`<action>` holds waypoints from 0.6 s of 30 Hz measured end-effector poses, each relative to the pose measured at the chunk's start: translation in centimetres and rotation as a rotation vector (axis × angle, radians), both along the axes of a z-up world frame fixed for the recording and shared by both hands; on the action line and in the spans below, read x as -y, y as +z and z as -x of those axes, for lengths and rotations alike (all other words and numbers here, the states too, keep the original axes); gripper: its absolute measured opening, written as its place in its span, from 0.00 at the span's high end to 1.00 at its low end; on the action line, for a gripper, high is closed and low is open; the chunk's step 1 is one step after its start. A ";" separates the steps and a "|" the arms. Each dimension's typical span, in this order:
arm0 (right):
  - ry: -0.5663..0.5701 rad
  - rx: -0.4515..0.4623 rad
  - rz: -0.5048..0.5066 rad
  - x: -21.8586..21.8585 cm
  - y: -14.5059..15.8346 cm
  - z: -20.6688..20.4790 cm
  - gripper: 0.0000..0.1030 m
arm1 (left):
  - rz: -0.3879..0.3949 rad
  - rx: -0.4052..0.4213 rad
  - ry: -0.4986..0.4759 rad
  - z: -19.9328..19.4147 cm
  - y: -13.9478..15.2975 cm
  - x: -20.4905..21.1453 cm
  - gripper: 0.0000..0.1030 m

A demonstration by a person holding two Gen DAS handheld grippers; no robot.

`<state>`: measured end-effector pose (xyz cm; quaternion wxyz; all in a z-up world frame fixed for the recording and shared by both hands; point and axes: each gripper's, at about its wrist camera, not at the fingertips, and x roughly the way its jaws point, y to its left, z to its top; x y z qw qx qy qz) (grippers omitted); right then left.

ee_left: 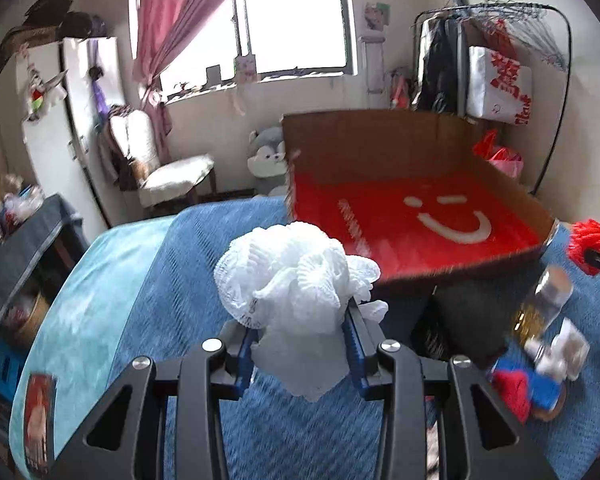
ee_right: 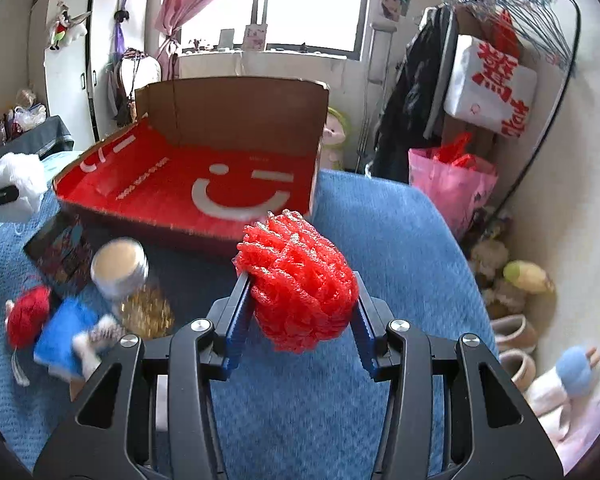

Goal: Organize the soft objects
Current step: 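Carry both balls into the red box and open both tools to release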

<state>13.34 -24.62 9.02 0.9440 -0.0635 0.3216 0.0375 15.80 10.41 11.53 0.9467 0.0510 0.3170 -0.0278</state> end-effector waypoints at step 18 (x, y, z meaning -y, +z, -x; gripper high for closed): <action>0.166 -0.055 0.038 -6.5 2.1 -12.6 0.58 | 0.043 -0.078 -0.217 -11.3 0.8 6.2 0.61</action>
